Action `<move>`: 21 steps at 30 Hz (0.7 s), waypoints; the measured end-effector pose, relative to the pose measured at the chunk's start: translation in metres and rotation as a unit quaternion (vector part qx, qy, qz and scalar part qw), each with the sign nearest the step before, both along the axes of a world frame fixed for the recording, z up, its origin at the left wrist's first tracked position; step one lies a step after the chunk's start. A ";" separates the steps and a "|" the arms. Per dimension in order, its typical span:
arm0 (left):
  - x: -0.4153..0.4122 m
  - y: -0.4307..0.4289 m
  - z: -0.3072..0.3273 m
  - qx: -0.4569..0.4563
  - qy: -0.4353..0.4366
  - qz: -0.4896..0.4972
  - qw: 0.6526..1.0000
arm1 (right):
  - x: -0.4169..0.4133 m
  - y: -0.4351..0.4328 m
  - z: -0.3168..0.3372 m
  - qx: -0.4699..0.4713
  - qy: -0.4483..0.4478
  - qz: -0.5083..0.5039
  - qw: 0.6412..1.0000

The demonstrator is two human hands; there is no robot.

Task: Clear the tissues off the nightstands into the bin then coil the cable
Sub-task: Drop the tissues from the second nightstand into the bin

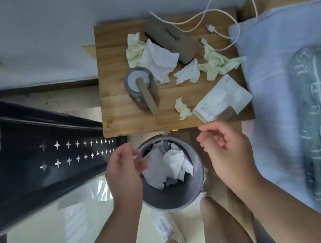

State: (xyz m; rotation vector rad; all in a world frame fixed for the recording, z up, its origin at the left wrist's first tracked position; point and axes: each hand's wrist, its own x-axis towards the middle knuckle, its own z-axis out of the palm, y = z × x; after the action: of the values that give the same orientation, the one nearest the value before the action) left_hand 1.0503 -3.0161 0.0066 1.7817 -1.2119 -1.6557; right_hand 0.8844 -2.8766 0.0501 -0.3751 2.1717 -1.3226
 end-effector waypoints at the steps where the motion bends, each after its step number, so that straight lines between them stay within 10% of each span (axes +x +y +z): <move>1: -0.010 -0.011 0.007 -0.011 0.012 0.010 1.000 | -0.010 -0.009 0.008 -0.013 0.004 -0.009 1.000; 10: -0.094 -0.114 0.017 -0.048 0.055 0.030 0.997 | -0.115 -0.079 0.010 0.006 0.098 -0.011 0.995; 21: -0.171 -0.186 -0.012 -0.149 -0.065 -0.236 0.958 | -0.180 -0.096 -0.022 0.281 0.254 0.174 0.909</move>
State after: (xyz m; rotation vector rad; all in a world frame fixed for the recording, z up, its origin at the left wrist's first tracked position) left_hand 0.8797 -3.2025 -0.0057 1.5078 -1.9524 -1.4952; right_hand 0.7046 -2.9724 0.0277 -0.8908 2.6145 -0.3875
